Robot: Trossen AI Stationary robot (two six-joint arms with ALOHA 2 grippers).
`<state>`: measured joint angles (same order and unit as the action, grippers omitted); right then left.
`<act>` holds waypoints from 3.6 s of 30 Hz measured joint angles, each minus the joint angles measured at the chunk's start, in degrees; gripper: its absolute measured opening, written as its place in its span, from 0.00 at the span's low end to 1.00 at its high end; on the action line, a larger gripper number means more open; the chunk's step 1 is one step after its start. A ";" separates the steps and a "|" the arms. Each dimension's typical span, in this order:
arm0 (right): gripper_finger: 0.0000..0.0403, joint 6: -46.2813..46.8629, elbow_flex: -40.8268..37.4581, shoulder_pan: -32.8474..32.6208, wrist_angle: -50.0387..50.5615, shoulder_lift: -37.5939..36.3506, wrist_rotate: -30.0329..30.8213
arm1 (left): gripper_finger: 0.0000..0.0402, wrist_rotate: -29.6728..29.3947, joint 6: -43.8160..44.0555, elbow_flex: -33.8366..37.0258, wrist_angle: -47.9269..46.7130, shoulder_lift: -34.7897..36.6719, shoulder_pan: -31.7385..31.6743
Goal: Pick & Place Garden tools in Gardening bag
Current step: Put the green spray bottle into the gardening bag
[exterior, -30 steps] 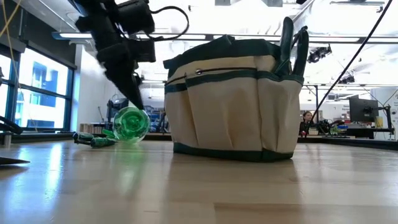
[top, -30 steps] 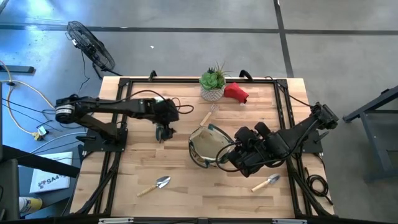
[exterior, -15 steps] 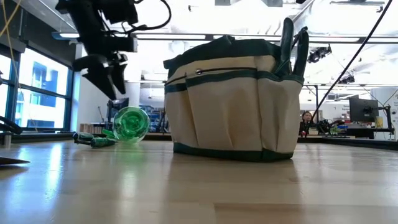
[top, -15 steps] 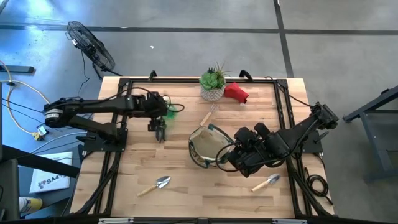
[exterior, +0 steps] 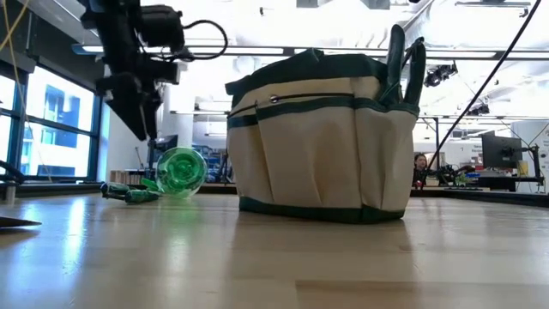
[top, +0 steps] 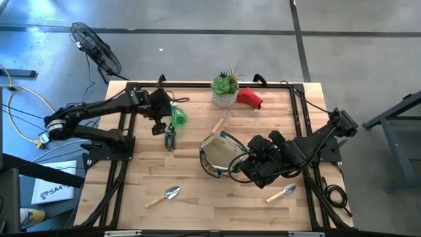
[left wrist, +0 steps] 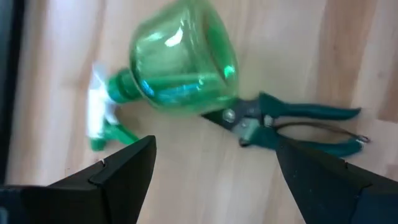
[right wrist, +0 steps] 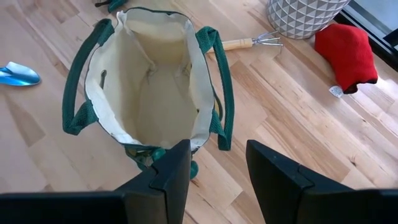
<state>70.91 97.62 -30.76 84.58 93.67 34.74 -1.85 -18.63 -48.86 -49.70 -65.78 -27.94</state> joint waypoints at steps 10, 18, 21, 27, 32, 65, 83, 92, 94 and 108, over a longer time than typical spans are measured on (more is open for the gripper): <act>0.37 0.42 0.00 0.00 -0.01 0.00 0.00 | 0.81 -0.29 -11.45 0.00 0.20 0.00 -8.86; 0.37 0.44 0.00 0.00 -1.33 0.00 -0.04 | 0.81 4.93 -37.61 0.00 0.63 -0.14 -13.72; 0.37 0.44 0.00 -0.10 -2.02 0.00 -0.25 | 0.81 5.67 -39.24 0.00 4.32 -1.64 -15.32; 0.37 0.07 0.00 -1.20 -3.09 0.00 -0.40 | 0.81 8.37 -42.02 -0.02 6.47 -6.63 -21.04; 0.37 0.04 0.00 -1.70 -3.70 0.00 0.06 | 0.81 9.21 -43.11 -0.28 7.93 -11.65 -23.54; 0.37 -0.70 0.00 -1.60 -5.76 0.00 1.14 | 0.81 10.79 -33.43 -5.81 14.00 -24.40 -21.17; 0.37 -0.70 0.00 -1.60 -5.98 0.02 1.14 | 0.81 8.16 -30.34 -5.79 14.44 -25.20 -21.19; 0.37 -0.70 0.00 -1.60 -6.02 0.04 1.14 | 0.81 9.03 -31.08 -5.79 9.40 -25.24 -25.48; 0.37 -0.68 0.00 -1.62 -6.06 0.04 1.14 | 0.81 10.00 -31.12 -5.79 9.18 -25.24 -26.47; 0.37 -0.68 0.00 -1.61 -6.24 0.04 1.31 | 0.81 12.36 -30.74 -5.79 10.46 -27.35 -26.76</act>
<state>70.24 97.62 -32.37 78.35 93.71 36.05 10.51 -49.37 -54.65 -39.23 -93.13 -54.69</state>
